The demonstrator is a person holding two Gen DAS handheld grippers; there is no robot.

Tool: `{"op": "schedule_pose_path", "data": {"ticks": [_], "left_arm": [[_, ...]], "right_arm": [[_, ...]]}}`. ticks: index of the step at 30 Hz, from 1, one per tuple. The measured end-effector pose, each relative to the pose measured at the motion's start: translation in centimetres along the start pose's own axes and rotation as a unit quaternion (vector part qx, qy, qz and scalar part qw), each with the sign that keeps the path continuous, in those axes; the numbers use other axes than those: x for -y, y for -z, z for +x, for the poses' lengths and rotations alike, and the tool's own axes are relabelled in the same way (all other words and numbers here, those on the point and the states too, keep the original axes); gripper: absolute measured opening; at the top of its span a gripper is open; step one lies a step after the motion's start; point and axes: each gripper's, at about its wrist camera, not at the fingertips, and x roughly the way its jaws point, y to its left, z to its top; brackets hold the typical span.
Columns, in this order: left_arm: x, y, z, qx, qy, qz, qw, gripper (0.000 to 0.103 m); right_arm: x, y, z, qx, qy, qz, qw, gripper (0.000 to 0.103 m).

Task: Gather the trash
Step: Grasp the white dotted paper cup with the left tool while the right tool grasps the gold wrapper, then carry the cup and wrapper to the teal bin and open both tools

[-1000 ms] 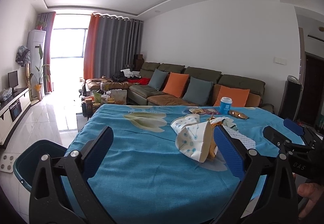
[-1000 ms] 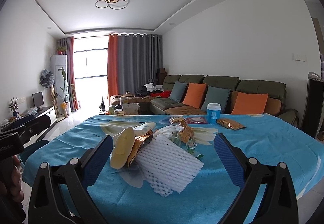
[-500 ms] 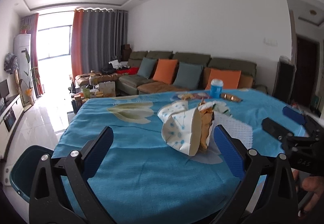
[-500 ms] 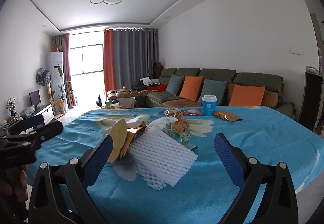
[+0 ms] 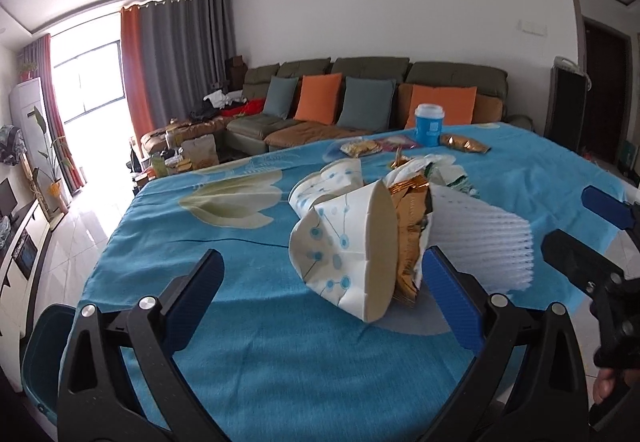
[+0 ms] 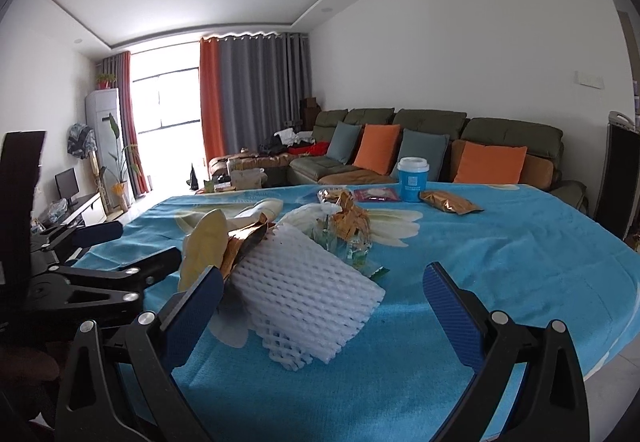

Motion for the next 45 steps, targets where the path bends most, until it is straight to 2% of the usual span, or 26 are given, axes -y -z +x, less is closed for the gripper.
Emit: {"op": "schedule_pose_path", "data": {"ticks": [2,8,10,13,15,19,20,25,27,29,33,35,39,41,44,45], "left_arm": [[0.0,-0.1,0.8,-0.007,-0.005,0.000,1.0000,0.095],[-0.3,-0.3,2.9,-0.022,-0.014,0.003,0.9997,0.077],[-0.2,-0.2,3.2,-0.024,-0.016,0.008,0.9996,0.062],[-0.4,0.0,3.5,-0.029,-0.022,0.010,0.9993,0.044],[-0.5,0.2,4.0,-0.038,-0.019,0.011,0.9990,0.040],[-0.8,0.6,4.3,-0.048,-0.011,0.013,0.9987,0.012],[-1.0,0.6,4.3,-0.047,-0.008,0.010,0.9988,0.007],[-1.8,0.8,4.1,-0.037,-0.004,-0.002,0.9993,0.004],[-2.3,0.8,4.0,-0.035,-0.001,-0.010,0.9993,0.004],[-2.6,0.9,3.6,-0.032,-0.002,-0.016,0.9994,0.004],[-3.7,1.1,3.2,-0.029,-0.007,-0.032,0.9991,0.004],[-4.3,1.2,3.2,-0.028,-0.009,-0.040,0.9988,0.004],[-5.3,1.4,3.3,-0.031,-0.010,-0.050,0.9982,0.004],[-5.6,1.5,3.2,-0.030,-0.011,-0.051,0.9982,0.004],[-6.1,1.6,3.1,-0.030,-0.012,-0.058,0.9978,0.004],[-6.3,1.7,3.0,-0.029,-0.012,-0.060,0.9977,0.004]], "right_arm": [[-0.2,-0.1,0.5,-0.008,-0.003,-0.005,1.000,0.096],[-0.8,-0.4,2.0,-0.020,-0.020,-0.013,1.000,0.096],[-1.2,-0.5,2.4,-0.024,-0.025,-0.017,0.999,0.096],[-1.6,-0.8,2.8,-0.023,-0.033,-0.020,0.999,0.096],[-2.0,-1.2,3.1,-0.026,-0.037,-0.029,0.999,0.096],[-2.6,-1.7,3.7,-0.028,-0.050,-0.035,0.998,0.096],[-2.7,-1.9,3.9,-0.031,-0.053,-0.036,0.997,0.096],[-3.5,-2.5,5.4,-0.047,-0.081,-0.033,0.995,0.094],[-3.9,-2.8,6.3,-0.061,-0.089,-0.033,0.994,0.087],[-4.2,-2.8,7.0,-0.071,-0.096,-0.029,0.992,0.075],[-4.2,-3.2,8.7,-0.093,-0.100,-0.009,0.991,0.067],[-4.3,-3.4,9.3,-0.102,-0.102,-0.003,0.990,0.057],[-4.6,-3.3,10.4,-0.121,-0.114,0.011,0.986,0.046],[-4.9,-3.3,10.6,-0.123,-0.120,0.009,0.985,0.032],[-5.1,-3.4,10.8,-0.124,-0.129,0.009,0.984,0.018],[-5.2,-3.5,10.8,-0.125,-0.133,0.009,0.983,0.018]]}}
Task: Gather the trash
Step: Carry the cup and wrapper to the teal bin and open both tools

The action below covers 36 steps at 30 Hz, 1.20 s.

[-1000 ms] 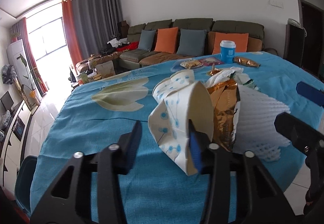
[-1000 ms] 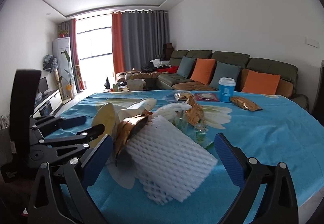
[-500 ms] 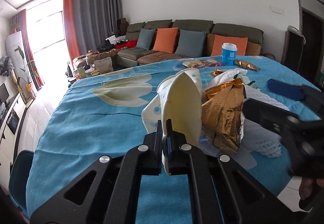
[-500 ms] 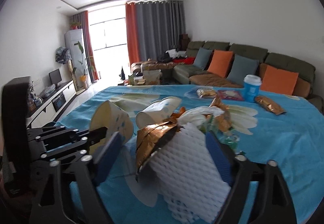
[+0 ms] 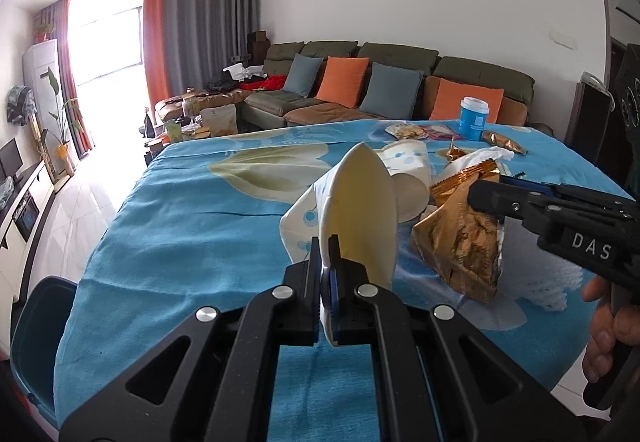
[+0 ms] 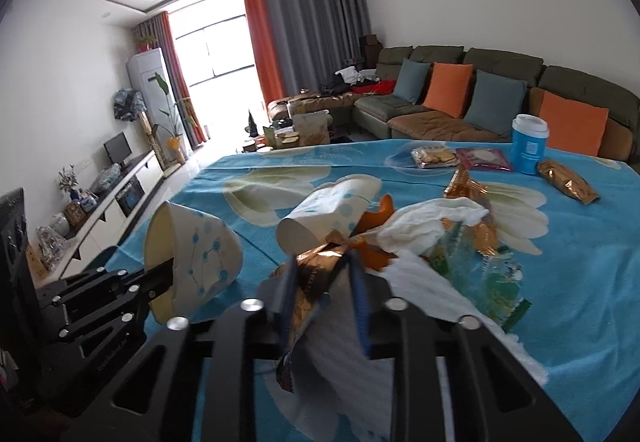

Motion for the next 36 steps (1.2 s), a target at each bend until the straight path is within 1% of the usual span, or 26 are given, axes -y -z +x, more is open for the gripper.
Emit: {"op": "schedule_pose_path", "data": {"ticks": [2,3,4,9,12,16,20,21,26,27,29,31,33,35,36], "left_arm": [[-0.4,0.0,-0.2,0.002,-0.001,-0.005,1.0000,0.004],[-0.6,0.0,-0.3,0.004,0.000,-0.008,1.0000,0.004],[-0.7,0.0,-0.4,0.006,0.000,-0.010,0.9999,0.004],[-1.8,-0.1,-1.7,0.019,-0.006,-0.022,0.9995,0.004],[-2.7,-0.3,-2.8,0.029,-0.011,-0.031,0.9990,0.004],[-4.5,-0.3,-4.9,0.049,-0.032,-0.045,0.9973,0.004],[-6.5,0.1,-6.9,0.062,-0.064,-0.058,0.9943,0.004],[-7.2,0.3,-7.5,0.064,-0.074,-0.062,0.9933,0.004],[-11.3,1.4,-10.3,0.068,-0.140,-0.086,0.9840,0.004],[-12.4,1.8,-11.0,0.068,-0.160,-0.094,0.9803,0.004],[-13.8,2.2,-11.8,0.067,-0.184,-0.101,0.9755,0.004],[-15.8,2.9,-12.9,0.065,-0.217,-0.110,0.9678,0.004],[-17.6,3.5,-13.7,0.061,-0.235,-0.123,0.9622,0.004],[-20.1,4.5,-14.5,0.052,-0.250,-0.152,0.9549,0.004],[-20.9,4.9,-15.0,0.049,-0.255,-0.158,0.9527,0.004]], "right_arm": [[0.0,-0.2,-0.1,0.001,-0.010,0.007,1.000,0.013],[0.0,-0.4,-0.1,0.001,-0.023,0.012,1.000,0.009],[-0.1,-0.4,-0.1,0.000,-0.029,0.014,0.999,0.002],[-1.3,-1.0,-1.0,0.011,-0.050,0.009,0.999,0.001],[-2.6,-1.6,-1.8,0.021,-0.081,0.004,0.996,0.001],[-4.7,-1.9,-1.6,0.018,-0.132,0.001,0.991,0.001],[-8.1,-2.8,-1.0,0.022,-0.170,-0.032,0.985,0.001],[-9.2,-3.1,-0.6,0.022,-0.185,-0.041,0.982,0.001],[-13.7,-4.2,1.1,0.012,-0.233,-0.079,0.969,0.001],[-14.9,-4.4,1.8,0.006,-0.247,-0.086,0.965,0.001],[-16.6,-4.8,2.8,-0.008,-0.274,-0.090,0.957,0.001],[-18.8,-5.2,3.9,-0.021,-0.295,-0.098,0.950,0.001],[-20.9,-5.5,4.8,-0.036,-0.315,-0.104,0.943,0.001],[-22.7,-5.5,5.7,-0.048,-0.326,-0.112,0.938,0.001],[-23.7,-5.5,6.2,-0.057,-0.333,-0.116,0.934,0.001]]}}
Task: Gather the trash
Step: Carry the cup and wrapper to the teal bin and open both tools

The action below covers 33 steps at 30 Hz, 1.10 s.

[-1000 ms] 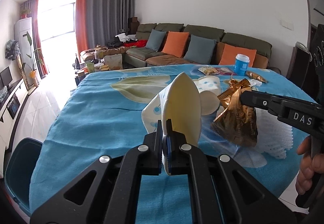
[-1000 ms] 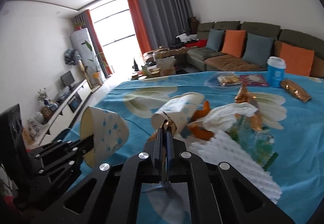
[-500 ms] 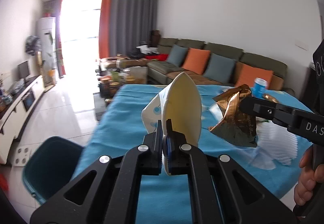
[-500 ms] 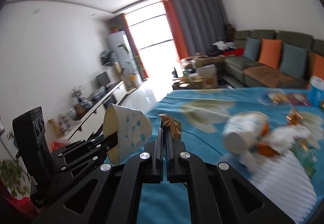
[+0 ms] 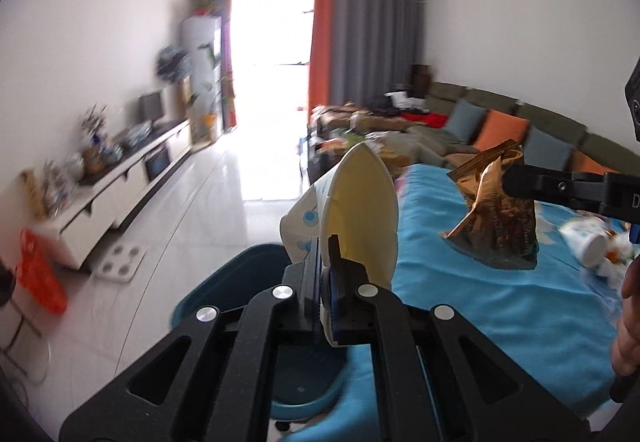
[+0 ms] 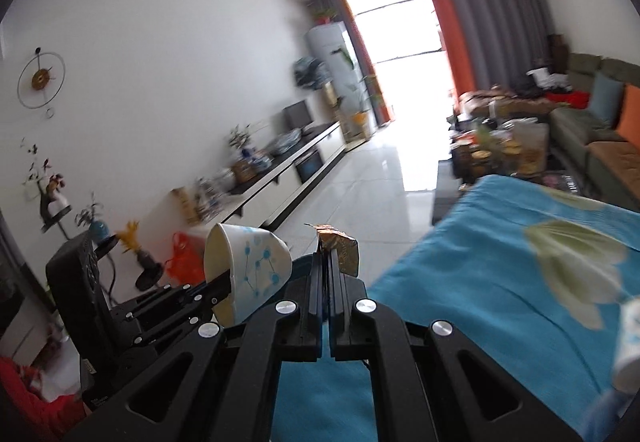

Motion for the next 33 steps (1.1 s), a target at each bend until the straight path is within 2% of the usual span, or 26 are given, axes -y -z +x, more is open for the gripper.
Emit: {"op": "schedule_pose_path", "data": {"ticks": [2,6,9,15,18,23,25,27,29,33], "left_arm": [[-2.4,0.4,0.7,-0.019,-0.023,-0.012,0.9995,0.004],[-6.6,1.4,1.9,-0.057,-0.045,-0.036,0.9967,0.004],[-8.6,2.3,3.5,-0.083,-0.045,-0.044,0.9945,0.004],[-9.7,2.9,8.0,-0.138,-0.041,-0.061,0.9876,0.004],[-8.8,3.3,10.0,-0.158,-0.037,-0.064,0.9847,0.004],[-7.3,3.7,11.2,-0.175,-0.041,-0.065,0.9816,0.005],[-6.9,3.8,11.3,-0.174,-0.047,-0.064,0.9815,0.016],[-6.8,3.7,11.4,-0.173,-0.048,-0.068,0.9815,0.019],[-6.7,3.7,11.6,-0.172,-0.050,-0.067,0.9815,0.026],[-5.9,3.2,10.9,-0.165,-0.056,-0.062,0.9827,0.037]], "right_arm": [[-0.8,-0.6,2.8,-0.027,-0.014,0.000,1.000,0.001],[-1.3,-0.7,8.1,-0.083,-0.025,0.007,0.996,0.001],[-1.8,-0.3,12.1,-0.130,-0.024,0.010,0.991,0.001],[-2.1,1.4,17.1,-0.193,-0.012,0.018,0.981,0.002],[-2.5,1.8,18.5,-0.218,-0.002,0.016,0.976,0.006],[-1.8,1.8,18.9,-0.221,0.011,0.015,0.975,0.012],[-1.2,1.6,18.7,-0.216,0.011,0.019,0.976,0.016],[-0.9,1.4,18.1,-0.206,0.014,0.022,0.978,0.017],[-0.5,1.2,17.3,-0.197,0.011,0.030,0.980,0.019],[0.1,0.3,14.5,-0.163,0.009,0.038,0.986,0.029]]}}
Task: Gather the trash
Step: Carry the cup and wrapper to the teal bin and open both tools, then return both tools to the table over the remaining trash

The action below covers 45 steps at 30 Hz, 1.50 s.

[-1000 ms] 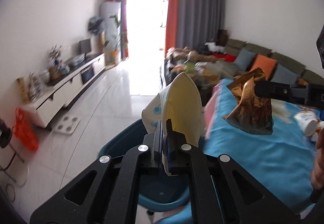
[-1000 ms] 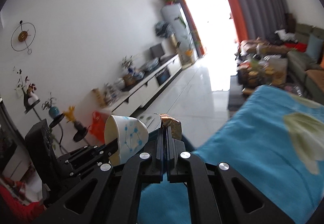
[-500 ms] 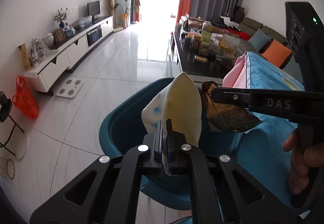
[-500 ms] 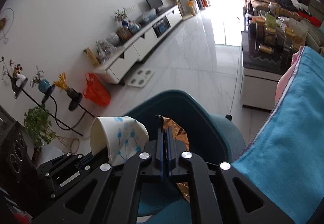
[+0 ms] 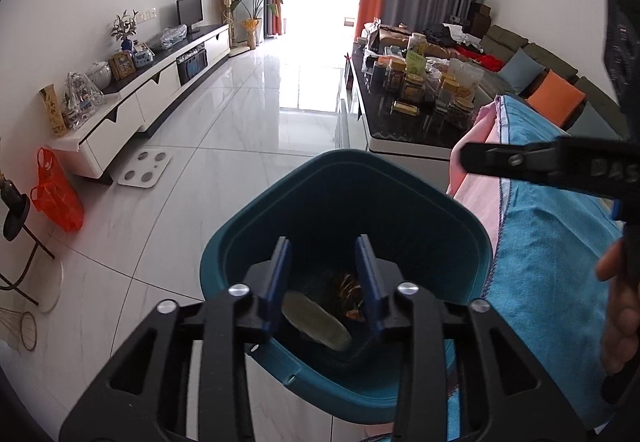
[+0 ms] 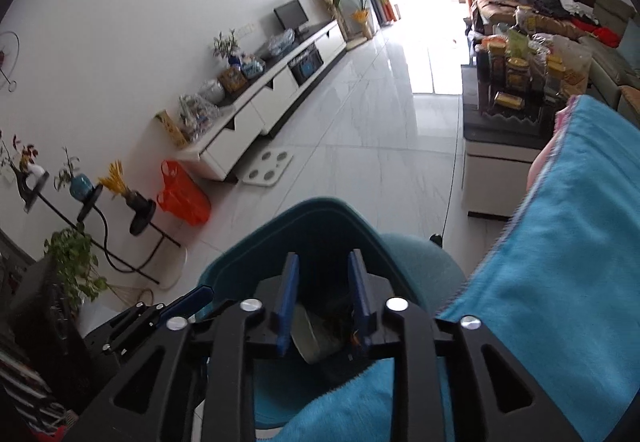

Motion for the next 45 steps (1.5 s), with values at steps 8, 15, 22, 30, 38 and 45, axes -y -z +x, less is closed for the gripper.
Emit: {"op": "schedule_pose_path", "data": {"ticks": [8,15,22,30,38,45], "left_arm": [[1.0,-0.9,-1.7,0.022,-0.008,0.019,0.9995,0.061],[4.0,-1.4,-4.2,0.052,-0.017,0.047,0.9974,0.084],[7.7,-1.8,-7.7,0.084,0.002,0.065,0.9943,0.097],[12.6,-0.6,-13.4,0.145,0.112,0.068,0.9807,0.097],[17.1,2.4,-17.5,0.199,0.220,0.088,0.9507,0.097],[21.6,5.3,-19.1,0.206,0.287,0.126,0.9271,0.097]], "right_arm": [[1.1,2.0,-7.2,0.083,0.032,-0.020,0.996,0.064],[2.4,6.3,-13.6,0.153,0.093,-0.044,0.983,0.084],[4.2,10.7,-19.2,0.206,0.149,-0.042,0.966,0.096],[5.6,16.6,-24.9,0.261,0.230,-0.025,0.937,0.096],[5.6,21.2,-28.8,0.299,0.297,-0.014,0.907,0.096],[6.2,24.2,-30.9,0.303,0.344,0.016,0.888,0.096]]}}
